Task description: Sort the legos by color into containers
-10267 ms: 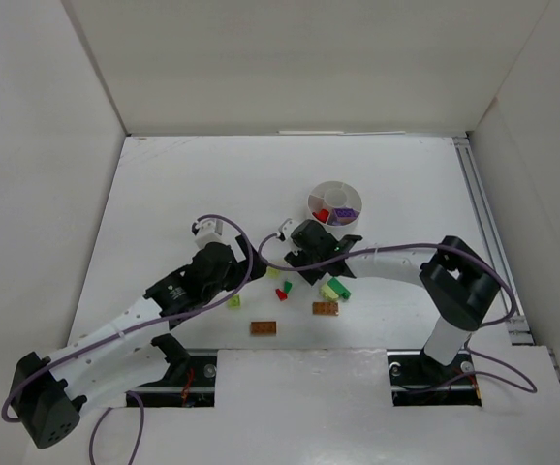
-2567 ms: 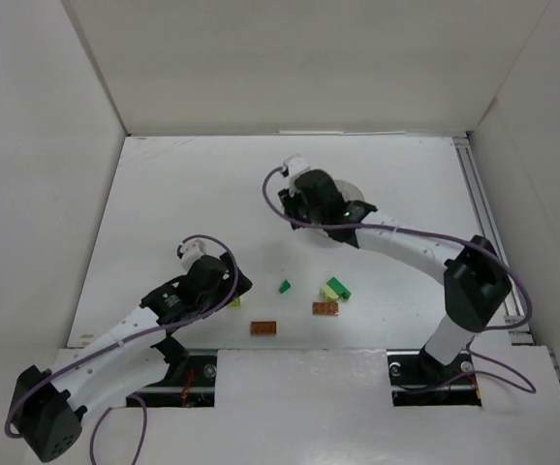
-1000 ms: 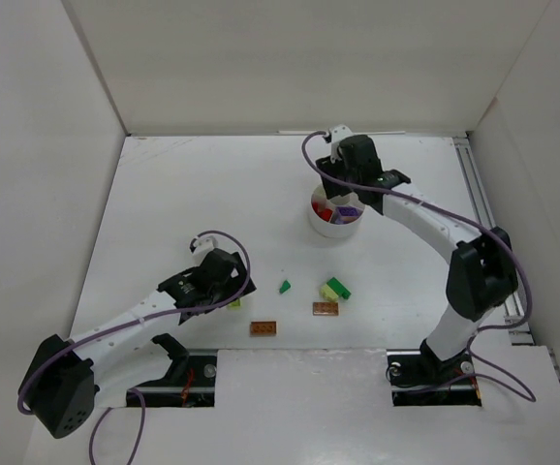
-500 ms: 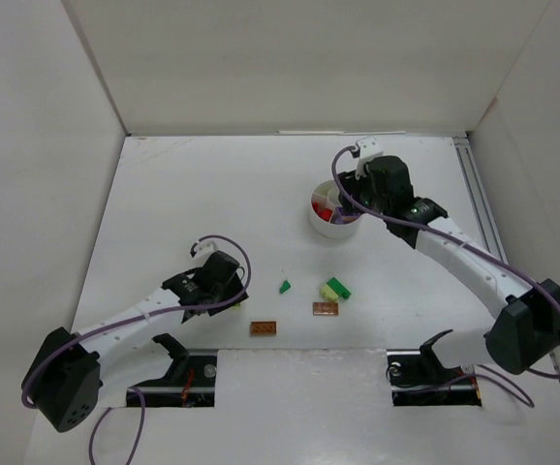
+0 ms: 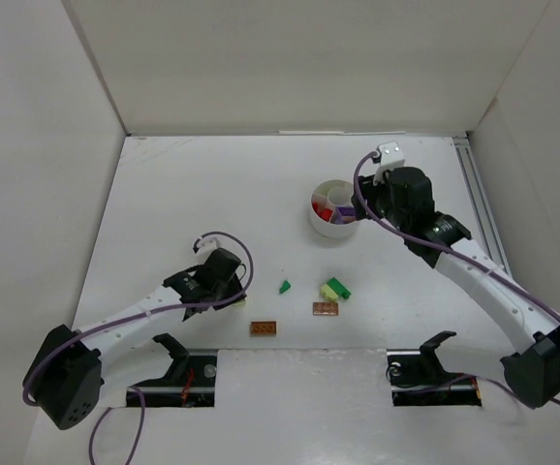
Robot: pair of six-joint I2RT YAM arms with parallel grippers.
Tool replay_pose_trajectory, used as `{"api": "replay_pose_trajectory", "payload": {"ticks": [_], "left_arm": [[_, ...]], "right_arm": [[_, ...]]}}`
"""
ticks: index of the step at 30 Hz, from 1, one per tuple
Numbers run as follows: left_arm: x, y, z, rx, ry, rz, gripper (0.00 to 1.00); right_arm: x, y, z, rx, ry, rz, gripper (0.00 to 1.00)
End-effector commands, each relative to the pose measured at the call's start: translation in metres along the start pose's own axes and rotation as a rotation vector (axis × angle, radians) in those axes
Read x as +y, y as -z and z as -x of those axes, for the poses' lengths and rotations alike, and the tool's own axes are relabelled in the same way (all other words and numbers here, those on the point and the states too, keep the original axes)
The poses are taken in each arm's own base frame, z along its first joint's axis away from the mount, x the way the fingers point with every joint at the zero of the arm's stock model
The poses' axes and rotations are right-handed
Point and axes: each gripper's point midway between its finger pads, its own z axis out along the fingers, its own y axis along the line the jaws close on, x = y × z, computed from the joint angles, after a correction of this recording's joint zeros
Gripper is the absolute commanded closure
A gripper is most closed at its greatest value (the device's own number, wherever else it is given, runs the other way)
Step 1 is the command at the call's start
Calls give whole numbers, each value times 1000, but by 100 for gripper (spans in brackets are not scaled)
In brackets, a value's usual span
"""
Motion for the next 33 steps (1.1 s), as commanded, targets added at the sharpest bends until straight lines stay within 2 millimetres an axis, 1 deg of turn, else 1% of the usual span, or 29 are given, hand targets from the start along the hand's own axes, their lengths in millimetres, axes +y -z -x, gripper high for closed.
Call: {"api": "replay_pose_trajectory", "payload": {"ticks": [1, 2, 3, 4, 5, 7, 8, 9, 10, 11, 12, 13, 14, 15, 16, 17, 18, 19, 20, 22, 23, 25, 26, 27, 28, 30, 31, 33], "left_arm": [[-24, 12, 25, -74, -38, -53, 85], [-41, 21, 39, -106, -58, -99, 85], [-52, 24, 47, -126, -70, -125, 85], [-69, 30, 59, -161, -78, -173, 85], [-91, 39, 77, -205, -85, -214, 85], [-116, 46, 98, -262, -138, -257, 85], [-135, 51, 112, -300, -153, -296, 85], [-158, 53, 127, -324, -170, -317, 85], [-171, 52, 135, -340, -224, -330, 85], [-184, 50, 147, -364, -235, -338, 85], [-210, 62, 165, -395, -246, -378, 85], [-219, 35, 167, -356, -275, -348, 87], [-232, 30, 172, -355, -313, -349, 91], [-243, 25, 177, -349, -337, -353, 92], [-267, 17, 187, -347, -352, -367, 92], [-281, 13, 186, -325, -379, -402, 92], [-299, 6, 194, -334, -409, -419, 92], [-310, 19, 202, -358, -415, -454, 92], [-314, 0, 197, -326, -425, -439, 92], [-325, -6, 198, -313, -459, -457, 92], [-336, -12, 204, -327, -471, -463, 92], [-341, -19, 202, -301, -479, -460, 92], [-351, -15, 208, -316, -488, -484, 92], [-353, -27, 200, -291, -499, -471, 92], [-355, -29, 198, -278, -503, -472, 92], [-354, -37, 196, -265, -506, -461, 91], [-355, -36, 189, -254, -515, -461, 89], [-351, -40, 190, -260, -512, -439, 84]], "right_arm": [[-7, 11, 3, -31, -30, -27, 34], [-7, 17, 6, -46, -44, -26, 34], [-12, 20, 5, -52, -56, -51, 34], [-18, 22, 5, -58, -62, -71, 34], [-21, 29, 1, -62, -97, -84, 33], [-32, 37, -2, -74, -134, -135, 30], [-43, 39, -8, -74, -156, -173, 30], [-49, 49, -9, -85, -188, -196, 27], [-59, 54, -10, -100, -204, -238, 25], [-69, 59, -13, -100, -211, -274, 22], [-75, 69, -15, -113, -233, -296, 16], [-79, 71, -18, -115, -238, -307, 13], [-85, 77, -18, -122, -243, -326, 9], [-91, 80, -21, -127, -252, -345, 4], [-94, 86, -23, -129, -255, -354, 0], [-97, 90, -26, -124, -254, -368, 0], [-103, 96, -28, -127, -270, -393, 0], [-106, 97, -28, -131, -284, -410, 0], [-108, 99, -29, -137, -285, -419, 0], [-108, 100, -32, -135, -285, -419, 0], [-108, 100, -32, -135, -285, -419, 0], [-108, 100, -32, -135, -285, -419, 0], [-108, 98, -34, -126, -283, -420, 0], [-108, 98, -34, -126, -283, -420, 0], [-108, 97, -32, -126, -283, -420, 0], [-110, 95, -34, -116, -283, -430, 0], [-110, 93, -35, -107, -281, -431, 0], [-110, 93, -35, -107, -281, -431, 0]]}}
